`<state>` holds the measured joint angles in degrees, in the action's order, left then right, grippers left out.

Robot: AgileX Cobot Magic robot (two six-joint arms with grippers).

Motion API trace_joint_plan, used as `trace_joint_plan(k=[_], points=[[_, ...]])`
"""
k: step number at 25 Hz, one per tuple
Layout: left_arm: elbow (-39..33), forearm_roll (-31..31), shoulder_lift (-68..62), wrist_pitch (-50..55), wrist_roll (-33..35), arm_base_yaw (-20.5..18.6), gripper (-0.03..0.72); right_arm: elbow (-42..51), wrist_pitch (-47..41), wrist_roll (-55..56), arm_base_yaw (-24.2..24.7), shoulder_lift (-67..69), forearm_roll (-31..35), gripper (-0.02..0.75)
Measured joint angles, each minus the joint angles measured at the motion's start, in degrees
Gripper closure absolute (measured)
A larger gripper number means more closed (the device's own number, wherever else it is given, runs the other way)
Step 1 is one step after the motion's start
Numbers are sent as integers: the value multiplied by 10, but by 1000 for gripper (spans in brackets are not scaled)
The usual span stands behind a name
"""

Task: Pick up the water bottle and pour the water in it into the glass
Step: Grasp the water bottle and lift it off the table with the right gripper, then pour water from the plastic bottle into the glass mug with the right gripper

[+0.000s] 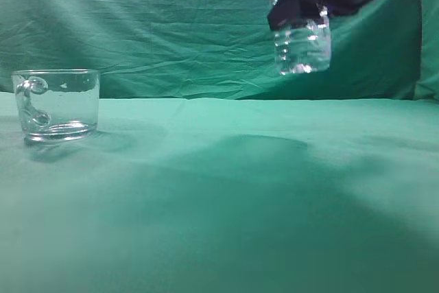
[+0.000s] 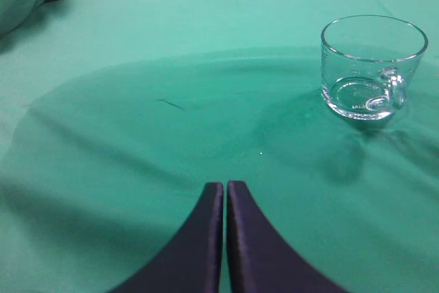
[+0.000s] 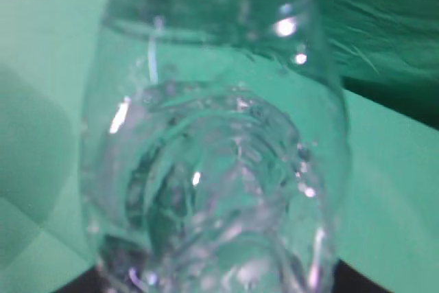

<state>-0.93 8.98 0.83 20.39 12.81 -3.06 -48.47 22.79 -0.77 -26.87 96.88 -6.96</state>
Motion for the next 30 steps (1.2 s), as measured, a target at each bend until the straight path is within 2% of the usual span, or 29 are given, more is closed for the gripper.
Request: trace_joint_plan(k=[5, 12, 20, 30], points=[[0, 0, 0, 0, 0, 0, 688, -135, -179, -2, -34, 5, -82, 480], [0, 0, 0, 0, 0, 0, 688, -289, -303, -11, -90, 95, -157, 480], [0, 0, 0, 0, 0, 0, 688, -410, -340, -12, -138, 212, -237, 480], [0, 0, 0, 0, 0, 0, 688, -517, -348, -13, -142, 317, -380, 480]])
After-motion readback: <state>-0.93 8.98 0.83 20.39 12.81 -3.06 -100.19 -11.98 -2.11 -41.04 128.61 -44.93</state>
